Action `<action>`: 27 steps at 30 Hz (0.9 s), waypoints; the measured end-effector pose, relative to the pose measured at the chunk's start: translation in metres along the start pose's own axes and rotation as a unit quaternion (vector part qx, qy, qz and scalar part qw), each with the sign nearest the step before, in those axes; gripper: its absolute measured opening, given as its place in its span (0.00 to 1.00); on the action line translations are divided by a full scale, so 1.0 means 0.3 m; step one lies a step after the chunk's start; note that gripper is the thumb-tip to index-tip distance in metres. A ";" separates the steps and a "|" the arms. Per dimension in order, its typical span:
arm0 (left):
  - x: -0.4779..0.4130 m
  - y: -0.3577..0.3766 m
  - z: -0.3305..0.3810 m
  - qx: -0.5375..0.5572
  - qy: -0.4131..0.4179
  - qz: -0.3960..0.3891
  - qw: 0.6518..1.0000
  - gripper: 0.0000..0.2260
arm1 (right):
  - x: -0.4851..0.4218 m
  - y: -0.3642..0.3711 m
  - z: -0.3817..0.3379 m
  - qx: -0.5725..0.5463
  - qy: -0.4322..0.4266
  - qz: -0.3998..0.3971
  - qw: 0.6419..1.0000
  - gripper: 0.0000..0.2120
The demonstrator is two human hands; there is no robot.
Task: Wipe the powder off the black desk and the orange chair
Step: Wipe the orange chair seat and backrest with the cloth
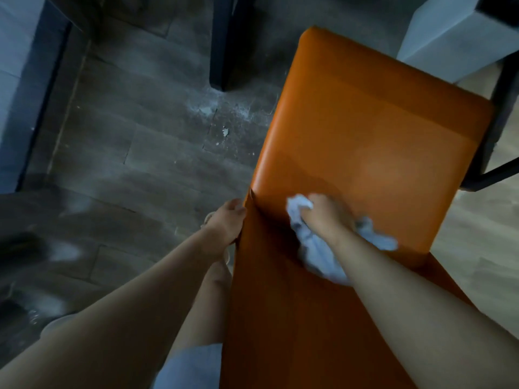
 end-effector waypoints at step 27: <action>0.110 -0.046 -0.022 0.189 -0.024 0.056 0.980 0.15 | 0.171 -0.071 -0.142 -0.414 -0.096 -0.107 0.899 0.08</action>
Point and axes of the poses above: each hand's wrist, its own x-axis away from the middle knuckle, its own y-axis out of the palm, z = x × y, the point moved 2 cm from there along -x, towards the middle knuckle, and after that the axes turned 2 degrees about x, right-handed, at the moved point
